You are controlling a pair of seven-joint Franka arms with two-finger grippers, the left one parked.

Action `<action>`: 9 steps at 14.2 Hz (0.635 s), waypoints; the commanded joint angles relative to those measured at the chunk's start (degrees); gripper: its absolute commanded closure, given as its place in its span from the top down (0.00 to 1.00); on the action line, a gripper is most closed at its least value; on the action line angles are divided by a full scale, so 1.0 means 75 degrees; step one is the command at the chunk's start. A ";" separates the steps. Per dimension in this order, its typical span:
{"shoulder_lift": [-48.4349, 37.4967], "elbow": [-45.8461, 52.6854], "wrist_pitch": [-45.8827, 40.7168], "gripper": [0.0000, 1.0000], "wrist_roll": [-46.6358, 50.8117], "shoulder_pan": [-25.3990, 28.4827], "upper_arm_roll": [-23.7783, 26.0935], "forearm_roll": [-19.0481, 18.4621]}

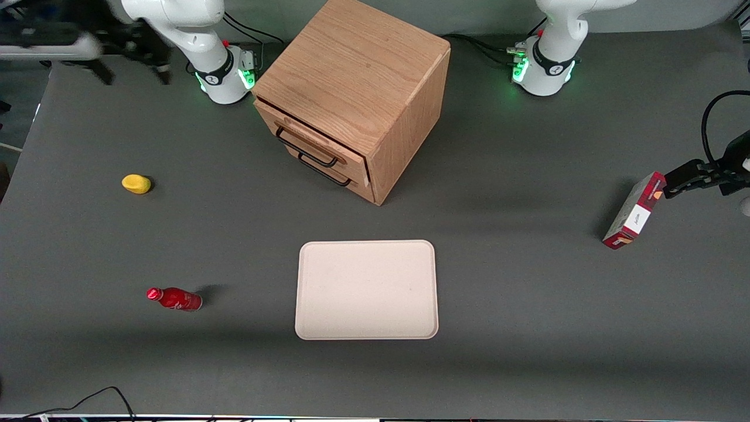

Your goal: Close top drawer

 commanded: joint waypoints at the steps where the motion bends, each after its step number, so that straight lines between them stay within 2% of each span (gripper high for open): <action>1: -0.0318 -0.0698 -0.0041 1.00 0.0133 0.0045 -0.0831 -0.0180; 4: -0.0635 -0.2421 0.1467 1.00 -0.0741 -0.0095 -0.1346 -0.0146; 5: -0.0659 -0.2647 0.1647 1.00 -0.0990 -0.0096 -0.1488 -0.0110; 9: -0.0461 -0.2474 0.1707 1.00 -0.0969 -0.0096 -0.1537 0.0065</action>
